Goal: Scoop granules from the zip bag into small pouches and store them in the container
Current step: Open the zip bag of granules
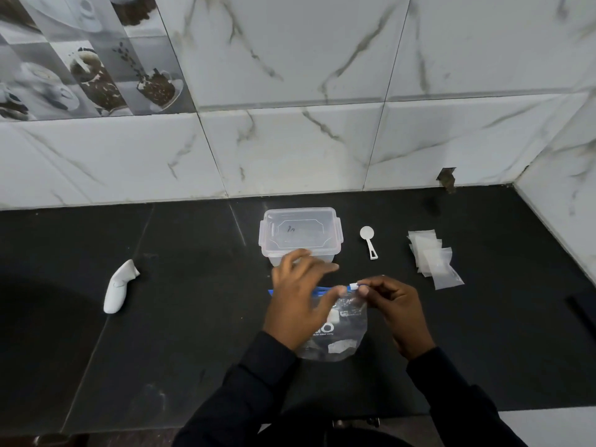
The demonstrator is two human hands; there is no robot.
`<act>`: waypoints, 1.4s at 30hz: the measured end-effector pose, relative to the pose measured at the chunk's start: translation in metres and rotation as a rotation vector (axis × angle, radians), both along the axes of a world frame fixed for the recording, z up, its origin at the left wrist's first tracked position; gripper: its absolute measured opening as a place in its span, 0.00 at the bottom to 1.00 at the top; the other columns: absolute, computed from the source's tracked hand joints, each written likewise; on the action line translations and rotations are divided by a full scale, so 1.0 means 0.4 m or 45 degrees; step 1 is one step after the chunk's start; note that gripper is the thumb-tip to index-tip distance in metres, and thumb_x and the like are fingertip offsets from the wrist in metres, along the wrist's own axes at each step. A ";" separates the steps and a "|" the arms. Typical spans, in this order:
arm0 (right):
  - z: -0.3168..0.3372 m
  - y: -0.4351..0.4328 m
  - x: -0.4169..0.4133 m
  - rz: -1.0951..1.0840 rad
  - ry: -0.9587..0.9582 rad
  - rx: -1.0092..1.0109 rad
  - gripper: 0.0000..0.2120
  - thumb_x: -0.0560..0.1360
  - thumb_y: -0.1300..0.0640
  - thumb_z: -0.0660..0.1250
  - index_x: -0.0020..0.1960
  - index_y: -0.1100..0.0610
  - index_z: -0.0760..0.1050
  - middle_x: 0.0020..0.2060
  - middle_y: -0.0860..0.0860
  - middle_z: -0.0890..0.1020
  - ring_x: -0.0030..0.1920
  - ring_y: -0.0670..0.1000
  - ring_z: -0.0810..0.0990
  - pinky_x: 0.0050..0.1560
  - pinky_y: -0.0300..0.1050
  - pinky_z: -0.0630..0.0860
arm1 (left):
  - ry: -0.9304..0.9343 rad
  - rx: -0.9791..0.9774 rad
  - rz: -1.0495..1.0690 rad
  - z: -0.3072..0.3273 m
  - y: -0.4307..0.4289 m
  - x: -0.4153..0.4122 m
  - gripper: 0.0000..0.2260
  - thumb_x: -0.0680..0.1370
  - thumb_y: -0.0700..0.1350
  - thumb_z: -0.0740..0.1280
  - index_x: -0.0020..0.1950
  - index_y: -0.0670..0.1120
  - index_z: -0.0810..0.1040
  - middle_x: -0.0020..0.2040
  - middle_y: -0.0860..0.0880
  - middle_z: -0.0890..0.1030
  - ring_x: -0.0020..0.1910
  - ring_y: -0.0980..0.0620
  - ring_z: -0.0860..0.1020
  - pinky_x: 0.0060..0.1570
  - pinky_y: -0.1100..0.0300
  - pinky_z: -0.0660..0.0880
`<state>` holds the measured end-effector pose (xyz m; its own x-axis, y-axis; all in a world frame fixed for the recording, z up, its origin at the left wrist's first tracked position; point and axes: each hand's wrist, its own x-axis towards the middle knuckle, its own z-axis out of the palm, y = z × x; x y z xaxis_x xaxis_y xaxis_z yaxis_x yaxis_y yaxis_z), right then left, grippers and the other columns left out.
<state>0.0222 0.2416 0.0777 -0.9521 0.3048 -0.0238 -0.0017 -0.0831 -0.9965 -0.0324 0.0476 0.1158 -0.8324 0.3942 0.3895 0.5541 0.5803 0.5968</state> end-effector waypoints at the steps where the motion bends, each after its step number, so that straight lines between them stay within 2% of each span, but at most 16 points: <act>1: 0.002 0.000 0.000 0.013 0.019 0.008 0.05 0.74 0.66 0.72 0.48 0.65 0.83 0.43 0.59 0.86 0.44 0.54 0.85 0.45 0.43 0.82 | 0.004 -0.108 -0.057 0.006 0.018 -0.001 0.14 0.76 0.60 0.68 0.57 0.56 0.80 0.54 0.61 0.79 0.68 0.54 0.67 0.62 0.54 0.64; 4: 0.007 0.001 0.004 0.036 0.065 0.005 0.07 0.73 0.64 0.72 0.48 0.66 0.84 0.44 0.61 0.86 0.45 0.56 0.85 0.47 0.44 0.82 | -0.039 -0.304 -0.165 0.011 0.061 -0.002 0.11 0.78 0.60 0.64 0.54 0.57 0.79 0.51 0.60 0.79 0.63 0.56 0.68 0.59 0.49 0.68; 9: 0.011 0.001 0.010 0.025 0.084 -0.024 0.06 0.73 0.66 0.72 0.47 0.68 0.83 0.44 0.63 0.86 0.46 0.57 0.85 0.46 0.45 0.81 | -0.081 -0.319 -0.181 0.009 0.085 0.000 0.07 0.78 0.55 0.63 0.47 0.55 0.77 0.48 0.59 0.78 0.56 0.55 0.70 0.55 0.50 0.70; 14: 0.010 -0.015 0.007 -0.048 0.120 -0.014 0.02 0.72 0.69 0.72 0.43 0.69 0.83 0.41 0.64 0.84 0.43 0.58 0.84 0.47 0.46 0.81 | -0.047 -0.353 -0.141 0.012 0.078 0.004 0.02 0.77 0.50 0.64 0.46 0.56 0.76 0.46 0.60 0.78 0.56 0.56 0.70 0.51 0.52 0.71; 17: 0.005 -0.038 0.003 -0.103 0.153 0.068 0.02 0.72 0.71 0.71 0.42 0.68 0.83 0.40 0.61 0.84 0.43 0.60 0.84 0.47 0.46 0.81 | -0.043 -0.361 -0.092 0.012 0.063 0.003 0.02 0.76 0.50 0.65 0.44 0.55 0.75 0.44 0.60 0.78 0.56 0.56 0.71 0.51 0.52 0.71; 22: -0.012 -0.029 -0.003 -0.205 0.106 0.155 0.04 0.73 0.71 0.71 0.42 0.65 0.82 0.41 0.57 0.85 0.43 0.54 0.85 0.46 0.48 0.82 | -0.036 -0.354 -0.013 0.004 0.006 -0.006 0.05 0.77 0.51 0.67 0.42 0.55 0.75 0.42 0.60 0.77 0.54 0.57 0.73 0.49 0.54 0.70; 27: -0.017 -0.021 0.002 -0.201 0.081 0.188 0.03 0.75 0.69 0.70 0.44 0.64 0.82 0.43 0.54 0.85 0.46 0.52 0.85 0.47 0.48 0.84 | -0.037 -0.380 0.034 0.011 -0.040 -0.003 0.03 0.76 0.51 0.66 0.42 0.55 0.75 0.45 0.61 0.77 0.55 0.58 0.72 0.49 0.53 0.72; 29: -0.021 -0.013 0.003 -0.212 0.057 0.165 0.03 0.75 0.69 0.70 0.45 0.65 0.82 0.43 0.55 0.85 0.46 0.52 0.85 0.48 0.51 0.84 | -0.049 -0.395 0.069 0.012 -0.064 -0.005 0.04 0.76 0.52 0.64 0.43 0.55 0.76 0.47 0.61 0.77 0.56 0.57 0.73 0.47 0.54 0.73; 33: -0.029 0.011 0.009 -0.242 0.042 0.093 0.04 0.75 0.71 0.69 0.44 0.66 0.81 0.44 0.56 0.84 0.47 0.54 0.84 0.50 0.56 0.82 | -0.101 -0.393 0.129 0.012 -0.133 -0.015 0.02 0.74 0.50 0.65 0.44 0.55 0.76 0.50 0.60 0.75 0.51 0.55 0.74 0.42 0.55 0.74; 36: -0.030 0.010 0.011 -0.233 0.035 0.106 0.04 0.75 0.71 0.69 0.44 0.65 0.81 0.44 0.56 0.84 0.47 0.54 0.84 0.50 0.55 0.82 | -0.159 -0.375 0.209 0.015 -0.169 -0.006 0.04 0.74 0.45 0.68 0.44 0.55 0.76 0.52 0.60 0.74 0.46 0.55 0.77 0.37 0.53 0.77; 39: -0.021 0.009 0.010 -0.193 0.029 0.115 0.03 0.76 0.70 0.69 0.45 0.65 0.81 0.45 0.57 0.84 0.48 0.56 0.84 0.49 0.56 0.82 | -0.198 -0.318 0.242 0.008 -0.177 0.004 0.03 0.77 0.48 0.67 0.46 0.55 0.74 0.51 0.61 0.75 0.42 0.55 0.79 0.36 0.52 0.79; 42: 0.003 0.020 0.013 -0.131 0.044 0.120 0.02 0.76 0.67 0.69 0.47 0.65 0.81 0.46 0.57 0.85 0.48 0.55 0.85 0.48 0.54 0.82 | -0.349 -0.055 0.160 0.002 -0.173 0.010 0.05 0.78 0.47 0.68 0.45 0.53 0.74 0.43 0.57 0.79 0.38 0.57 0.81 0.39 0.52 0.79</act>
